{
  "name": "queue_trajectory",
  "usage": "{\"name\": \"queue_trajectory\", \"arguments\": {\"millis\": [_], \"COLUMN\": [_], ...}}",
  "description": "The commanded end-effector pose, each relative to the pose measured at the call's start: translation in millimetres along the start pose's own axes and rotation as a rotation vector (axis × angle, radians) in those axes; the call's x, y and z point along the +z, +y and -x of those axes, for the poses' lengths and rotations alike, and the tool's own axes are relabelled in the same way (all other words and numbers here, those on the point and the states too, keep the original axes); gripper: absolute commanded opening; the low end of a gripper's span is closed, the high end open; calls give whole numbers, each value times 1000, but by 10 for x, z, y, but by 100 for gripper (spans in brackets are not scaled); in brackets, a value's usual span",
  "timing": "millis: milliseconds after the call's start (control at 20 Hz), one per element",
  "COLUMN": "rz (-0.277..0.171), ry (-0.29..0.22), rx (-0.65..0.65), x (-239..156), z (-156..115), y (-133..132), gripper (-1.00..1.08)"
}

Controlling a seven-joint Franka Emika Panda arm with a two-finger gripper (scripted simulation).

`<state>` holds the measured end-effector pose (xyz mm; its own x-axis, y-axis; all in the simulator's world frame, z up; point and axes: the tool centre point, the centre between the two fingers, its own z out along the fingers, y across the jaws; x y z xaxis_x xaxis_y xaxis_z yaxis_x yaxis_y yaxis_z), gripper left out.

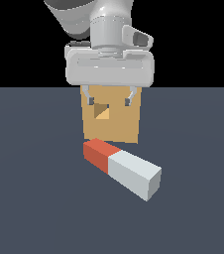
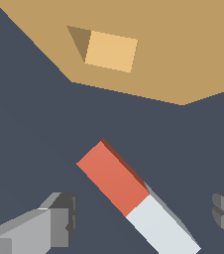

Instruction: Insert the peg into the horizontal hole in a box.

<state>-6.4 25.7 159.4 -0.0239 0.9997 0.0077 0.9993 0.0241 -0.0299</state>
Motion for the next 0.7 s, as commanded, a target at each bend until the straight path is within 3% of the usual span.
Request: {"name": "queue_trajectory", "arguments": {"millis": [0,650], "rz": [0,3], "ry": [0,-2], "rx": [0,-97], "x": [0,109], "z": [0,144], "y": [0,10], "gripper": [100,100]}}
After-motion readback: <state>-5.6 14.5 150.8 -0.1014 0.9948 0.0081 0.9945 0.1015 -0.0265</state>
